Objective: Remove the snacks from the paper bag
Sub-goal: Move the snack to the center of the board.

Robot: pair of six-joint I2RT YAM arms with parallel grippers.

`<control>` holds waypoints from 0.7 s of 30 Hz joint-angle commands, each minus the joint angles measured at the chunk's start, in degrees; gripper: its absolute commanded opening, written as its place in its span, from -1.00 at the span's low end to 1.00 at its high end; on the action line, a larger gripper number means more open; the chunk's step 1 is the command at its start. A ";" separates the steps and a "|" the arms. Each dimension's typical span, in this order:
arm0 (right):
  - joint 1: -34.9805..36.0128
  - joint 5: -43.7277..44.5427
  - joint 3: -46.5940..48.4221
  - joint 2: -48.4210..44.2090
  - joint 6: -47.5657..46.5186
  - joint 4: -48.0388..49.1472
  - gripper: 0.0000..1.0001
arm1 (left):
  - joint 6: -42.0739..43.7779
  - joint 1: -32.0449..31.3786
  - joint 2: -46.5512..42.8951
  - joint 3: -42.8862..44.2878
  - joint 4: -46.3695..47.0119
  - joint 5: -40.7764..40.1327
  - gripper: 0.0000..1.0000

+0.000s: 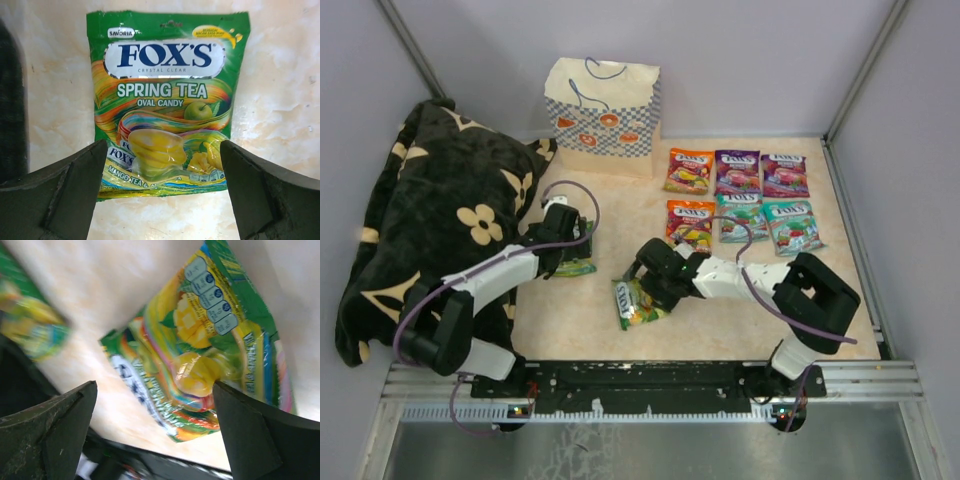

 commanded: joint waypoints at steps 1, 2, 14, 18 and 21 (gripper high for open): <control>-2.42 7.66 8.33 -0.70 0.46 23.09 0.99 | -0.32 0.09 -2.85 -0.24 0.01 -0.76 0.99; -3.81 1.70 10.75 -0.48 -9.10 26.11 0.98 | 0.00 0.12 -3.09 -0.33 0.38 0.23 0.99; -0.77 -7.16 22.79 9.60 -98.17 -29.47 0.93 | 5.91 1.20 -8.77 -6.75 9.22 13.32 0.99; -1.37 -25.21 23.77 7.98 -110.07 -21.12 0.98 | 5.92 2.07 -7.34 -6.85 10.48 16.69 0.99; -1.46 -28.99 23.64 8.33 -117.41 -17.72 0.98 | 6.21 2.35 -6.79 -6.43 10.01 16.33 0.99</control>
